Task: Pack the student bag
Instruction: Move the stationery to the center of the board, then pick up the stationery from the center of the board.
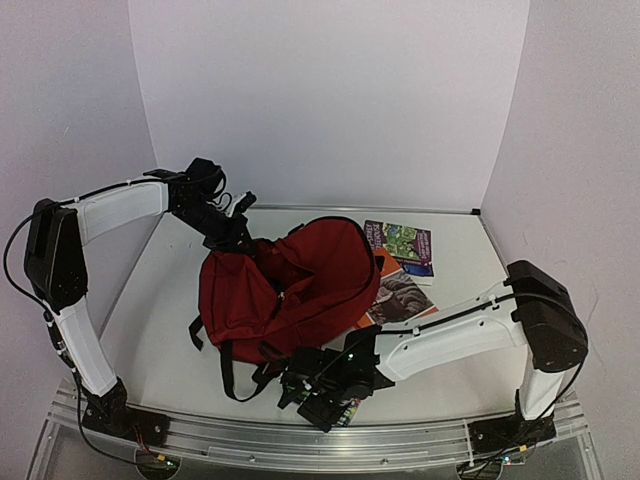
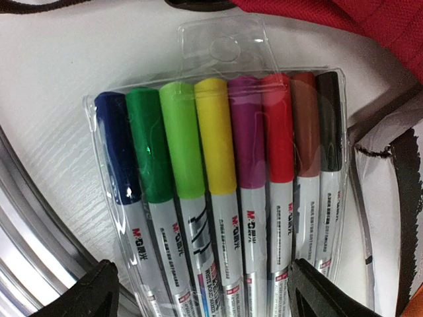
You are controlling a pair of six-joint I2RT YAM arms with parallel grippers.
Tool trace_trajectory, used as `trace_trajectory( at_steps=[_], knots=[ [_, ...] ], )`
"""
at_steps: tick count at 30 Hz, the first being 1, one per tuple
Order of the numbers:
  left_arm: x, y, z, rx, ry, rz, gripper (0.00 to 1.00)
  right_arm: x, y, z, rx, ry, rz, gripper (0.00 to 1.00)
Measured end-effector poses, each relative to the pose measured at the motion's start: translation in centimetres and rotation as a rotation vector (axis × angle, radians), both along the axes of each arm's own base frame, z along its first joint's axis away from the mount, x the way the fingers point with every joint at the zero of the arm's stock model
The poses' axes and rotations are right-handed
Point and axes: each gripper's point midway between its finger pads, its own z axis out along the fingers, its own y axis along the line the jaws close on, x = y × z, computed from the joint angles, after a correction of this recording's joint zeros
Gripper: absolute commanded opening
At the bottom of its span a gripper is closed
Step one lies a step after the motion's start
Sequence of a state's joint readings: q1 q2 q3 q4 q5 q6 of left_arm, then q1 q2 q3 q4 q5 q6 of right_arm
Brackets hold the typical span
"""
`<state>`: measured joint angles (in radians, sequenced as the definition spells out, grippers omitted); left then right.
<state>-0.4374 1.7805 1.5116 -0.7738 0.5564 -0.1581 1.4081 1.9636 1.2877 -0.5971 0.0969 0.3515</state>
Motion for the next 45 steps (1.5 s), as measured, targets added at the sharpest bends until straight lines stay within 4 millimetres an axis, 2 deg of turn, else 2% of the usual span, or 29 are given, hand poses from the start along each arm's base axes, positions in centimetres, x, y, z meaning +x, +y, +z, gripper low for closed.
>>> trace_trajectory(
  at_steps=[7, 10, 20, 21, 34, 35, 37, 42, 45],
  knots=[
    [0.0, 0.0, 0.0, 0.0, 0.0, 0.0, 0.0, 0.4, -0.1, -0.1, -0.015, -0.028, -0.007, 0.53],
    [0.0, 0.0, 0.0, -0.001, 0.0, 0.0, 0.0, 0.5, 0.1, -0.1, -0.013, -0.041, -0.021, 0.37],
    [0.0, 0.0, 0.0, -0.002, 0.001, -0.001, 0.0, 0.5, 0.9, 0.2, 0.016, -0.05, -0.085, 0.02],
    [0.0, 0.0, 0.0, -0.003, 0.002, -0.002, 0.0, 0.4, 1.0, 0.3, 0.021, -0.05, -0.089, 0.0],
    [-0.1, -0.1, 0.1, -0.007, 0.004, -0.004, 0.02, 0.4, 1.2, 0.6, 0.048, -0.04, -0.133, 0.0],
    [-0.1, -0.1, 0.1, -0.007, 0.004, -0.004, 0.05, 0.4, 1.2, 0.7, 0.052, -0.037, -0.136, 0.0],
    [-0.1, -0.1, 0.1, -0.008, 0.006, -0.001, 0.16, 0.5, 1.3, 1.0, 0.068, -0.028, -0.146, 0.0],
    [0.2, -0.2, 0.2, -0.012, 0.0, 0.013, 0.55, 1.4, 1.2, 3.4, 0.156, 0.007, -0.187, 0.0],
    [0.6, -0.1, 0.5, -0.011, 0.001, 0.04, 0.68, 2.3, 1.5, 4.8, 0.215, 0.02, -0.21, 0.0]
  ],
)
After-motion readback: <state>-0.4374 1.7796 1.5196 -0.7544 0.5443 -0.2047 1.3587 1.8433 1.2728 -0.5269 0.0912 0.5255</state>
